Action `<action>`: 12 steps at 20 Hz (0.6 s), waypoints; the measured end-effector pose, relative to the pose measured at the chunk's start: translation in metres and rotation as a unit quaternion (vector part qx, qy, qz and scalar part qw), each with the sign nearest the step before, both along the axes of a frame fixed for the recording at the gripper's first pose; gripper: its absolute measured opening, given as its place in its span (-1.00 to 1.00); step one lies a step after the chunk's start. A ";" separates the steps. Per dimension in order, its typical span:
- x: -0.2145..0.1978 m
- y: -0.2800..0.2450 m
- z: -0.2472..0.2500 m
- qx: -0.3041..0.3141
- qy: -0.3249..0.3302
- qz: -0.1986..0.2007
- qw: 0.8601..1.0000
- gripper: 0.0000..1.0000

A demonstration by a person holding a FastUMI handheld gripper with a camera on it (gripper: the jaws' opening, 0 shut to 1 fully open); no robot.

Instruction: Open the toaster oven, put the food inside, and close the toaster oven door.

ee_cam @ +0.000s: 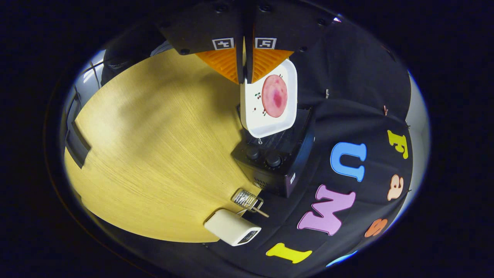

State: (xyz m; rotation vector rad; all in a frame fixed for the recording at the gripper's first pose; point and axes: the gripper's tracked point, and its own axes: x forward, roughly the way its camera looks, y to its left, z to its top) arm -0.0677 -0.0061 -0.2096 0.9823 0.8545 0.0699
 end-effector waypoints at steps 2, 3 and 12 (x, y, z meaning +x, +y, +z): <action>0.014 0.020 -0.001 -0.006 -0.001 0.008 1.000 -0.89; 0.023 0.031 -0.003 -0.011 -0.003 0.011 1.000 -0.90; 0.090 0.104 -0.025 -0.041 -0.003 0.008 0.999 -0.89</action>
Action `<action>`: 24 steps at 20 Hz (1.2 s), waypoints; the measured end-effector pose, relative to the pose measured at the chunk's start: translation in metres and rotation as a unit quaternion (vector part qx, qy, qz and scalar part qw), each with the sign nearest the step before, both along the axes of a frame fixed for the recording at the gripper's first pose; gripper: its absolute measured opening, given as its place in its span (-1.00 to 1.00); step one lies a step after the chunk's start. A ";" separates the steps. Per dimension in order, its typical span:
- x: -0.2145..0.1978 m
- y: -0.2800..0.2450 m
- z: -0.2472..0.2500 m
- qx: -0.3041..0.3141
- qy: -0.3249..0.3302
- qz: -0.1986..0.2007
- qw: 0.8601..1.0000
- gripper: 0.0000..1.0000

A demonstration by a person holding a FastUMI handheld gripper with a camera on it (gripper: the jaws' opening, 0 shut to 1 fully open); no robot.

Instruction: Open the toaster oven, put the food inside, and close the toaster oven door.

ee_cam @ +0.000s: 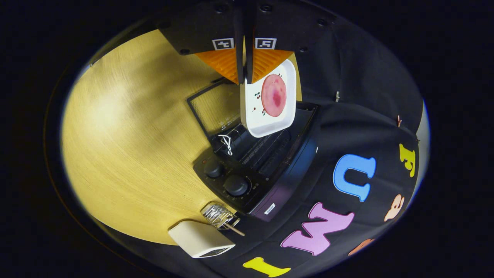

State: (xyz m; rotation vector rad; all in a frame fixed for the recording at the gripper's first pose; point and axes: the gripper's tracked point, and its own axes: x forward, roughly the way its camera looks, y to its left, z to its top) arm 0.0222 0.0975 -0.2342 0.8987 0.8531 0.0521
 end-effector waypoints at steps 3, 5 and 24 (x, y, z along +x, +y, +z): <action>0.024 0.009 -0.008 -0.003 0.001 -0.023 1.000 -0.89; 0.041 0.014 -0.012 0.001 0.002 -0.046 0.999 -0.90; 0.148 0.037 -0.036 0.040 -0.016 -0.240 0.970 -0.89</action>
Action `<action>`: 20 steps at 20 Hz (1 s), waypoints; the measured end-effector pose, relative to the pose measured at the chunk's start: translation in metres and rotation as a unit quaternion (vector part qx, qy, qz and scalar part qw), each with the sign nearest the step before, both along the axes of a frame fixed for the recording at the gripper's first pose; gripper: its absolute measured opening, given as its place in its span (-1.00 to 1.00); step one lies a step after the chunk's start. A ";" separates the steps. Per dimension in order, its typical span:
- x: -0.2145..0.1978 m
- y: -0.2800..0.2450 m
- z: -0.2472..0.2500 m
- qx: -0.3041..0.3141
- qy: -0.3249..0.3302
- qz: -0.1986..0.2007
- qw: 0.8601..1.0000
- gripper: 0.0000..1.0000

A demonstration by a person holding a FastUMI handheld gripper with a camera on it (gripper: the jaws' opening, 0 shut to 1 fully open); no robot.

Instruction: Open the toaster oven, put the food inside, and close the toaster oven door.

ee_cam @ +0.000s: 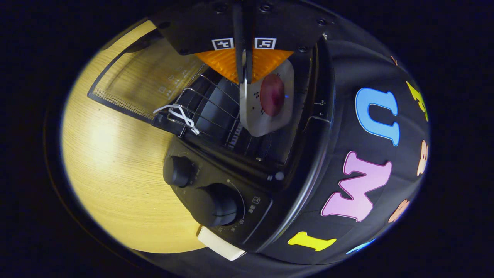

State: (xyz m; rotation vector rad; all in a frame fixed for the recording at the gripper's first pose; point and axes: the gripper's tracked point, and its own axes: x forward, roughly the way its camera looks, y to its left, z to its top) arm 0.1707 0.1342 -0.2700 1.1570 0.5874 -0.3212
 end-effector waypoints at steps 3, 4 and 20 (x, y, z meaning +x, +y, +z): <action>0.001 0.005 -0.002 -0.005 -0.004 0.007 1.000 -0.85; 0.002 0.006 0.002 -0.002 -0.012 0.008 1.000 -0.82; -0.096 0.034 0.019 -0.080 0.001 0.211 0.974 0.97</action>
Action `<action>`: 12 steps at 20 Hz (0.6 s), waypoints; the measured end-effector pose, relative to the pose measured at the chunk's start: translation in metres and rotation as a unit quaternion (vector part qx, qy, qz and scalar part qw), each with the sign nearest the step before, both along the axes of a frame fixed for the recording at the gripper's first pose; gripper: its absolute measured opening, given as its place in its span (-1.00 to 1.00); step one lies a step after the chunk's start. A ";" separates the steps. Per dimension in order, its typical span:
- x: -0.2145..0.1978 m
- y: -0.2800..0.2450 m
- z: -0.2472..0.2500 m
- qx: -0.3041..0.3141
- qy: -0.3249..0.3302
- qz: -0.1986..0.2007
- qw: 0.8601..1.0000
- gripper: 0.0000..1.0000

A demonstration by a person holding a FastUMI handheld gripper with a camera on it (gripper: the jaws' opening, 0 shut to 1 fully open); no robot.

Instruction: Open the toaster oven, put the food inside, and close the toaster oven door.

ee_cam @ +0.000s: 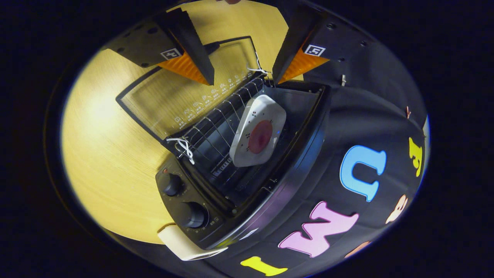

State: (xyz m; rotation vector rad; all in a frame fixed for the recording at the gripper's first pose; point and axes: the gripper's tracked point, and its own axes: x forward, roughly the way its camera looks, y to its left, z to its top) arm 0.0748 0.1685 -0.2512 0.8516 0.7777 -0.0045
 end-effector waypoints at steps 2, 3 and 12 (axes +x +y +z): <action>-0.017 -0.002 0.001 -0.040 -0.002 0.044 0.998 0.97; -0.023 -0.004 0.001 -0.061 -0.009 0.065 0.996 0.97; -0.087 -0.041 -0.045 -0.284 0.020 0.190 0.939 0.98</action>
